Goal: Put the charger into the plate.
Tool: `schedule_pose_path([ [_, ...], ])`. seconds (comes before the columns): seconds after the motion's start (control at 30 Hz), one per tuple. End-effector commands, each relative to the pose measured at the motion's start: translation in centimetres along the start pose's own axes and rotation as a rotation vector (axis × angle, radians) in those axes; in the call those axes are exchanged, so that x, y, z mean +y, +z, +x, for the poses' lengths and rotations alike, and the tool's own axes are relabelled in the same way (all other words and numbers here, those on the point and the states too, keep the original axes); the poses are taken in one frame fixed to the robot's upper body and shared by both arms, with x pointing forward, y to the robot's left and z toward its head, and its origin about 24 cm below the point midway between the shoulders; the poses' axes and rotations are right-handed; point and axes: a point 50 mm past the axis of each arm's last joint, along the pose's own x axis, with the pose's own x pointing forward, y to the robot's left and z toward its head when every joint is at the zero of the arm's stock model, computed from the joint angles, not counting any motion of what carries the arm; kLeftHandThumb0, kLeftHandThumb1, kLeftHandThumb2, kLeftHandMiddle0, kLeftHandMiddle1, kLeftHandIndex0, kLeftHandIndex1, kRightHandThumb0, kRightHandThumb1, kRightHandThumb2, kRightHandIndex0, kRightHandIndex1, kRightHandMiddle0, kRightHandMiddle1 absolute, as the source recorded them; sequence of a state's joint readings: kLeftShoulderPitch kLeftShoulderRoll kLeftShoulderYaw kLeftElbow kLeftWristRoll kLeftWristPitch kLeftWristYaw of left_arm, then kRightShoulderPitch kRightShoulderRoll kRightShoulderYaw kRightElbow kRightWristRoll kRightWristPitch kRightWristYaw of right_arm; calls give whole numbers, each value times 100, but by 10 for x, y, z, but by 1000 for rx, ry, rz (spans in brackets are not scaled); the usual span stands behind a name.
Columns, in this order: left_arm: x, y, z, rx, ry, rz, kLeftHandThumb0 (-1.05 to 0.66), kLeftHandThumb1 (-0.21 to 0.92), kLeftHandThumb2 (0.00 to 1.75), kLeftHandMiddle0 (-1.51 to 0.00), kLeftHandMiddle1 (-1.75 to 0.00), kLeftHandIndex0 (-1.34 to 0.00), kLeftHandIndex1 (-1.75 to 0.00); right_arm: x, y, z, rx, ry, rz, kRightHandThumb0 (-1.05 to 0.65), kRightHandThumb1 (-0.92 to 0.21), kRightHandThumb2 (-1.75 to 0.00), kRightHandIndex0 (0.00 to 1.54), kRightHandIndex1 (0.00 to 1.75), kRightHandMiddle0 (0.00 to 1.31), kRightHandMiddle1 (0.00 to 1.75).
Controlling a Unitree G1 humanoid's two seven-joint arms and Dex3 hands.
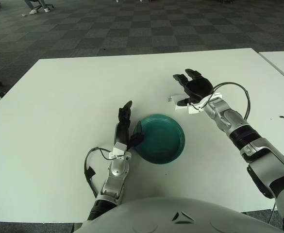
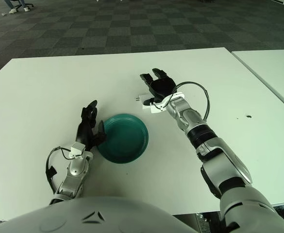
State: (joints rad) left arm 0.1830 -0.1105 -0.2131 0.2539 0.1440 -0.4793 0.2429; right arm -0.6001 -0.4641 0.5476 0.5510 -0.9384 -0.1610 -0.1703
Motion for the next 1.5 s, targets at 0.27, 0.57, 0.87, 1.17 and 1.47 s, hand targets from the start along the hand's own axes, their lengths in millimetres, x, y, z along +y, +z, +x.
schedule_pose_path([
  [0.27, -6, -26, -22, 150, 10, -24, -94, 92, 96, -24, 0, 0, -68, 13, 2, -2, -8, 119, -65, -95, -92, -45, 8, 0, 0, 26],
  [0.57, -6, -28, -20, 148, 22, -21, -95, 92, 97, -27, -1, 0, -76, 32, 3, -4, -20, 206, -95, -97, -92, -46, 7, 0, 0, 19],
  [0.87, -5, -30, -22, 147, 17, -22, -93, 92, 99, -28, -1, 0, -75, 54, 0, -2, 4, 303, -67, -98, -92, -48, 9, 1, 0, 20],
  [1.17, -5, -27, -22, 148, 7, -37, -90, 92, 99, -26, 0, 0, -69, 65, -4, -4, 13, 337, -56, -96, -92, -49, 9, 0, 0, 21],
  [1.47, -5, -27, -22, 153, 6, -47, -88, 92, 99, -24, 0, 0, -65, 75, -10, -9, 37, 356, -45, -93, -92, -49, 14, 2, 0, 22],
])
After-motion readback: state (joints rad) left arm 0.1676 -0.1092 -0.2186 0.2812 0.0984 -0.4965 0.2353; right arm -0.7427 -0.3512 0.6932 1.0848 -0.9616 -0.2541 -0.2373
